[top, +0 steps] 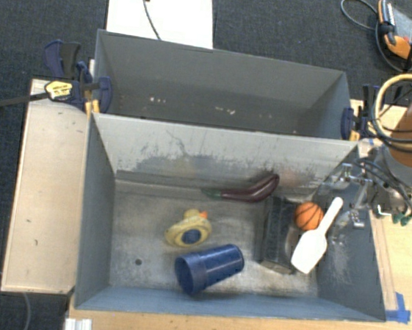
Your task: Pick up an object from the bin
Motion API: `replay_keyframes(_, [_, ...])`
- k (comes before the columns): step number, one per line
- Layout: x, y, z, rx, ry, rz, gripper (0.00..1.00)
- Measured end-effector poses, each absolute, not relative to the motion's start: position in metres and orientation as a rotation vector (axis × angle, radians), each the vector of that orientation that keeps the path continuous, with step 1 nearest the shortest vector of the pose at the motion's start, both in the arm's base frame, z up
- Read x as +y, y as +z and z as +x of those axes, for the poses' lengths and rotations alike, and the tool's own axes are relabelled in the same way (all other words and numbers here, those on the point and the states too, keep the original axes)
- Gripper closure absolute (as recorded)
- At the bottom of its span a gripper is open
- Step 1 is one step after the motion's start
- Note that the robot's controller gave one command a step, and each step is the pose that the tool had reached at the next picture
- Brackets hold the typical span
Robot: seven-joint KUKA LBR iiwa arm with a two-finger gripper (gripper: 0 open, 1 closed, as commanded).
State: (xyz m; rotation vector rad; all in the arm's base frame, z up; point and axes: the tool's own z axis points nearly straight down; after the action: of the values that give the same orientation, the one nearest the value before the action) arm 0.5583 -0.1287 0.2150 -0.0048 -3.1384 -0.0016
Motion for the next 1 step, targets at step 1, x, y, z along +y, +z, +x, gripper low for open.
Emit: replay_keyframes(1, [-0.1283, 0.2188, 0.5599, -3.146, 0.001, 0.001, 0.0])
